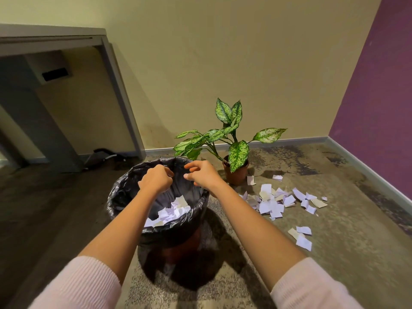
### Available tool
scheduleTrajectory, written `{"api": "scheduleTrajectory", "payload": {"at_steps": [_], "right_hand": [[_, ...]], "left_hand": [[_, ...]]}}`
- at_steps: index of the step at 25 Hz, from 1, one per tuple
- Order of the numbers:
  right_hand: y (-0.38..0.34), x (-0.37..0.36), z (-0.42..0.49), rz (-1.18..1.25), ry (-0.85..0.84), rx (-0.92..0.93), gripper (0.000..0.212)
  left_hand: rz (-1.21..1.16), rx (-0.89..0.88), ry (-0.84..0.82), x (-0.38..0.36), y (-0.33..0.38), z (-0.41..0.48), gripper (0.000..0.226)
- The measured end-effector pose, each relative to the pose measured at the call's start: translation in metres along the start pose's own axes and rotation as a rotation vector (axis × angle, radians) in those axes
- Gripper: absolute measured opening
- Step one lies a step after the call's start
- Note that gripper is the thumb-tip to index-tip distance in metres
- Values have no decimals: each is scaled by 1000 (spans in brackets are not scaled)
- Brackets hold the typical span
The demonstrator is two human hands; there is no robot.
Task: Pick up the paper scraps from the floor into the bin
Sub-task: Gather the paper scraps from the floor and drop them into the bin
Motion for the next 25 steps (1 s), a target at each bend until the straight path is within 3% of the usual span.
{"api": "scheduleTrajectory", "payload": {"at_steps": [5,13,18,25], "right_hand": [[13,40,-6,1,132,24,25],[88,129,-31,-29,329,-70,22],[182,176,-55,-71,414,-242,26],[315,213,-93,-171,421,-515,47]], "left_hand": [[-43,-84,120,-6,42,-12,36],[9,-481,246,-65,159,-45,28],[131,-567,59,-150,183,-63,33],[213,-522,-217,-264,175,-70,40]]}}
Point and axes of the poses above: each hand's wrist, its own z-axis towards the middle knuckle, its own x-axis out of the back of the hand, y = z × x, the point moved 6 cm from there along z, towards the middle knuckle, and after that the axes turned 3 degrees about -x, right-handed, at the moved point
